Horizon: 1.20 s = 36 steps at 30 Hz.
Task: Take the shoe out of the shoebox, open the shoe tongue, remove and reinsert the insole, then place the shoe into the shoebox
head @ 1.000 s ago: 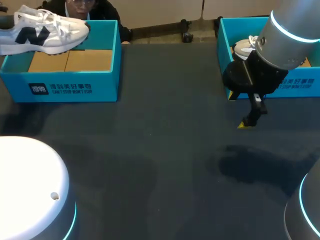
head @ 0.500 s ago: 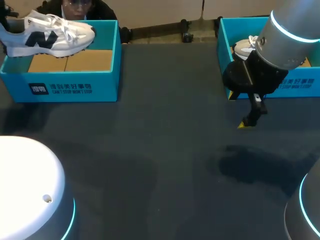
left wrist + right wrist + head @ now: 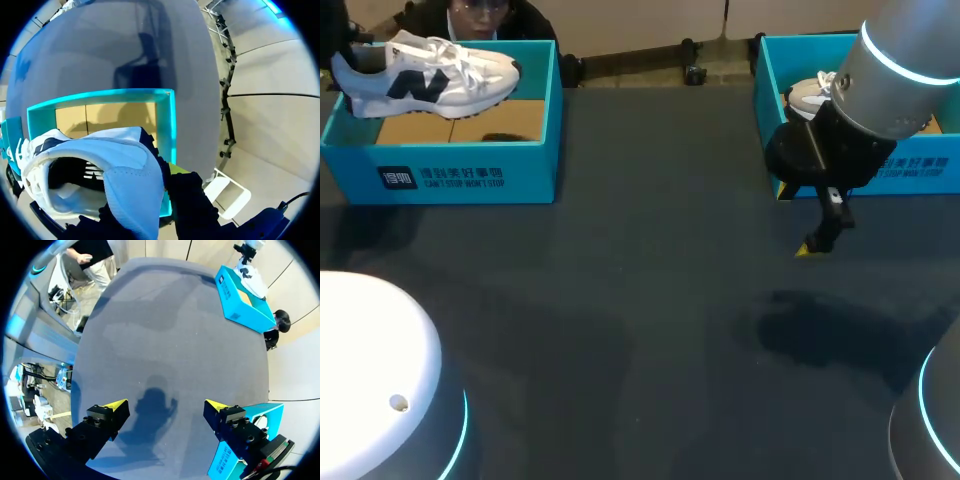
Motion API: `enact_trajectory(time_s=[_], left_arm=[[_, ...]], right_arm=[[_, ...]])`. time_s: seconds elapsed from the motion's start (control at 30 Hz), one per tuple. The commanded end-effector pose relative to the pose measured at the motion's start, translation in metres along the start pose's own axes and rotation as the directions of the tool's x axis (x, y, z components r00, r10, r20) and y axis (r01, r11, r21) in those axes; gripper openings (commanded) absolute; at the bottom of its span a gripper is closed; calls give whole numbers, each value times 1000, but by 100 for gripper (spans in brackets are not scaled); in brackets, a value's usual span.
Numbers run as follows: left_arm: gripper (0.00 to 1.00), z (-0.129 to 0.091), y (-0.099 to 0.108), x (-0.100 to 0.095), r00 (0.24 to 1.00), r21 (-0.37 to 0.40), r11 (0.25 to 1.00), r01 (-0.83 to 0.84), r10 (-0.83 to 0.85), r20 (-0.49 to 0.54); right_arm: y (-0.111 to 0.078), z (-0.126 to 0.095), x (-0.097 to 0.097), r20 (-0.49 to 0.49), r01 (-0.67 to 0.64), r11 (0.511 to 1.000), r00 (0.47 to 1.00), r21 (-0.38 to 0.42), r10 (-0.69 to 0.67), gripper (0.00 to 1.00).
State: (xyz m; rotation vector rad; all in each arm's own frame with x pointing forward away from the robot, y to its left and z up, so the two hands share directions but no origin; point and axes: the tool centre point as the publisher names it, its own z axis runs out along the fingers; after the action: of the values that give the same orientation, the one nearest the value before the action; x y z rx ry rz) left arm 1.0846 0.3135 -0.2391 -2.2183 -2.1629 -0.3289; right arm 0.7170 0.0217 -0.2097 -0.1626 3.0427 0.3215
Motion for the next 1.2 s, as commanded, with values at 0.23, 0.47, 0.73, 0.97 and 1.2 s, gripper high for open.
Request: enact_trajectory(time_s=[0.23, 0.47, 0.73, 0.97, 1.2], left_arm=[[0, 34, 21, -11, 1000, 10, 1000, -10, 10, -17], [0, 51, 31, -18, 999, 14, 1000, -24, 24, -24], [0, 66, 31, -28, 999, 31, 999, -39, 39, -22], [0, 79, 23, -34, 999, 41, 998, -49, 49, -15], [0, 78, 11, -34, 999, 49, 998, -47, 47, -5]], right_arm=[[1, 2, -1, 0, 0, 1000, 1000, 2, 0, 100], [1, 2, -1, 0, 0, 1000, 1000, 2, 0, 100], [1, 2, -1, 0, 0, 1000, 1000, 2, 0, 100], [1, 2, -1, 0, 0, 1000, 1000, 2, 0, 100], [1, 2, -1, 0, 0, 1000, 1000, 2, 0, 100]])
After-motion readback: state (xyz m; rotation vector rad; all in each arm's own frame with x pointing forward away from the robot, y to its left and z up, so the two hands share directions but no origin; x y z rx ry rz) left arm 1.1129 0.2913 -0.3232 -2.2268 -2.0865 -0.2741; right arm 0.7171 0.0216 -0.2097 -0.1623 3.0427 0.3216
